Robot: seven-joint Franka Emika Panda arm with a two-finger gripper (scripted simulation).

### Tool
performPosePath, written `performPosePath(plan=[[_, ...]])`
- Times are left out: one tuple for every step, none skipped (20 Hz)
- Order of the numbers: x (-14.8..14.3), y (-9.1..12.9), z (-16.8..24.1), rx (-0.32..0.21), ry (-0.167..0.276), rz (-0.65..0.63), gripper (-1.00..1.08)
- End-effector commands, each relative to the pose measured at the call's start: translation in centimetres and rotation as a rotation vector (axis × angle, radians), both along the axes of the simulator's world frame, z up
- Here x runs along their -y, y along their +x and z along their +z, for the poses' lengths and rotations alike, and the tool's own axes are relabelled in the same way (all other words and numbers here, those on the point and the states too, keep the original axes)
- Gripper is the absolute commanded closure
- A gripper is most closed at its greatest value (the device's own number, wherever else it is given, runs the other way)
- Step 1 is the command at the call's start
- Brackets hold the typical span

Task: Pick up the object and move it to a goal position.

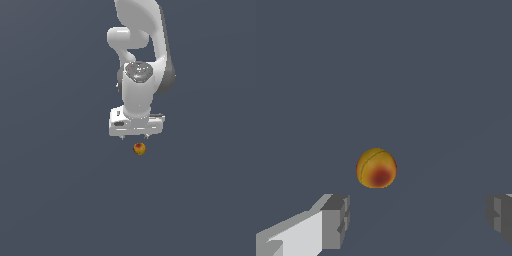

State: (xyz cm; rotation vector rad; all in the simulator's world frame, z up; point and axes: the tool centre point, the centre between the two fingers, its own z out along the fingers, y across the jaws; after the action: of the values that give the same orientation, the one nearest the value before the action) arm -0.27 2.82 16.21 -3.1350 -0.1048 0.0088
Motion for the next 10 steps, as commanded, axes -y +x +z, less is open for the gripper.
performPosePath(plan=[[0.0,0.0,0.0,0.0,0.0,0.0,-0.92],[0.0,0.01,0.01,0.0,0.0,-0.001,-0.92],[0.04,0.02,0.02,-0.001,0.0,-0.003,-0.92],[0.08,0.05,0.03,-0.002,-0.001,-0.006,-0.92],[0.15,0.09,0.06,-0.004,-0.001,-0.011,-0.92],[0.23,0.14,0.09,-0.006,-0.001,-0.017,-0.92],[0.33,0.2,0.13,-0.008,-0.002,-0.024,-0.92],[0.41,0.25,0.17,-0.01,-0.003,-0.029,-0.92],[0.48,0.28,0.2,-0.012,-0.003,-0.033,-0.92],[0.52,0.31,0.23,-0.013,-0.003,-0.035,-0.92]])
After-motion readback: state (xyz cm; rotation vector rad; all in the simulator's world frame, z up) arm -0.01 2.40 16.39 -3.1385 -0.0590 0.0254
